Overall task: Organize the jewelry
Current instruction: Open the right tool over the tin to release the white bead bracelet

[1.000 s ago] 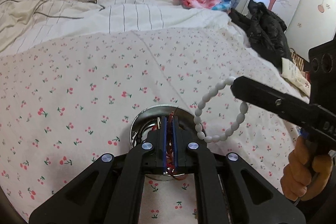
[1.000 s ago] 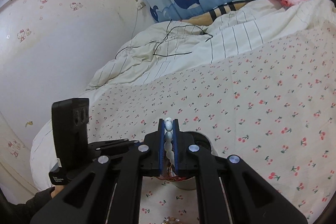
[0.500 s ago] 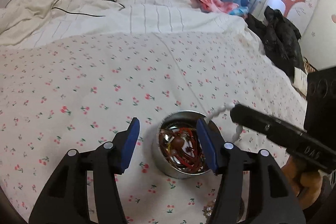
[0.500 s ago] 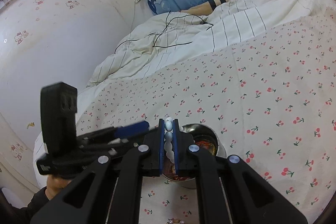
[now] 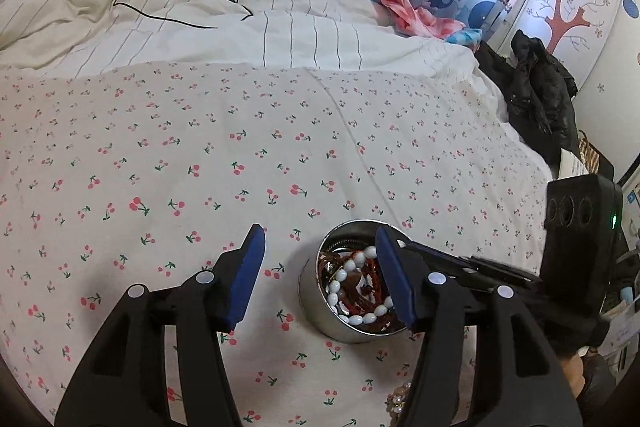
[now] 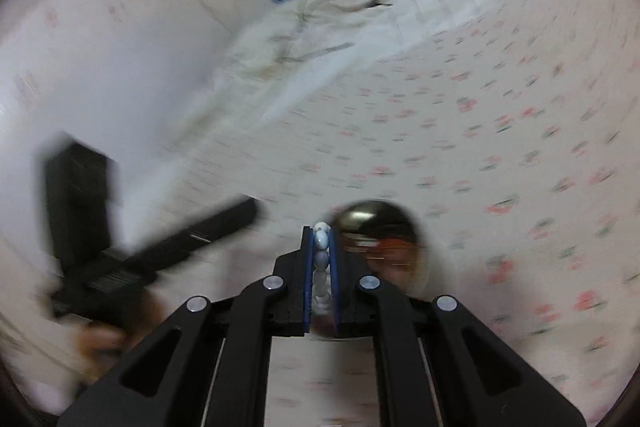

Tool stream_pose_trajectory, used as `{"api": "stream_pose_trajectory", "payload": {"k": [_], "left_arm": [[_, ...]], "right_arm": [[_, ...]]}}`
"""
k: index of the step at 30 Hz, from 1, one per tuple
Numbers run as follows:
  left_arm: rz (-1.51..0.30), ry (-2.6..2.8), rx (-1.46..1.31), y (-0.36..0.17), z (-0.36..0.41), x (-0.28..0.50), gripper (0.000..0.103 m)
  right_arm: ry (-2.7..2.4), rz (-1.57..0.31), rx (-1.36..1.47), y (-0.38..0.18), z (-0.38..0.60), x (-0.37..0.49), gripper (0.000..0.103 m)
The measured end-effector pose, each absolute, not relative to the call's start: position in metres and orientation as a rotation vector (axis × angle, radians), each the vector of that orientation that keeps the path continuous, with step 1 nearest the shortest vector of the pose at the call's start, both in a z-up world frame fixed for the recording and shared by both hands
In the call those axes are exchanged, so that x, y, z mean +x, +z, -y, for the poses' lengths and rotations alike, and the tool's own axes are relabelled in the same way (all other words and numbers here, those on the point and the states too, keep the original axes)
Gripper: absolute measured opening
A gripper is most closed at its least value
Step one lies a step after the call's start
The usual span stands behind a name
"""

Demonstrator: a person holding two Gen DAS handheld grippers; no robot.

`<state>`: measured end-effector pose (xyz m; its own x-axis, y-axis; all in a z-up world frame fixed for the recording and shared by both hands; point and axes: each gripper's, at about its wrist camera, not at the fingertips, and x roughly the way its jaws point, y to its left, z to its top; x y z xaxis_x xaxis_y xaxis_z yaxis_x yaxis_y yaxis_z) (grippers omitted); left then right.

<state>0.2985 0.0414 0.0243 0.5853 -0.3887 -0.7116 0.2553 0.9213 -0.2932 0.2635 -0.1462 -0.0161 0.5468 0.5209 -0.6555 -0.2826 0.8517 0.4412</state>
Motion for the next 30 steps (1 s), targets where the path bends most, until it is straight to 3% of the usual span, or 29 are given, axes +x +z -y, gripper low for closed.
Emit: {"api": "stream_pose_trajectory", "payload": {"k": [3,14,22,30], "left_arm": [[-0.877,-0.378,-0.159,0.022,-0.039,0.298,0.056],[-0.845,-0.325,-0.034,0.027,-0.021,0.281,0.061],[-0.792,-0.237,0.124,0.029,-0.010,0.247,0.074],[-0.777,-0.178,0.195,0.019,-0.008,0.213,0.080]], "right_arm": [[0.439,-0.836,0.205,-0.014,0.140,0.257,0.044],[0.361,-0.772,0.051,0.005,0.141,0.241,0.050],[0.348,-0.802,0.013,0.005,0.157,0.210,0.062],[0.355,-0.854,0.009,-0.006,0.174,0.184,0.066]]}}
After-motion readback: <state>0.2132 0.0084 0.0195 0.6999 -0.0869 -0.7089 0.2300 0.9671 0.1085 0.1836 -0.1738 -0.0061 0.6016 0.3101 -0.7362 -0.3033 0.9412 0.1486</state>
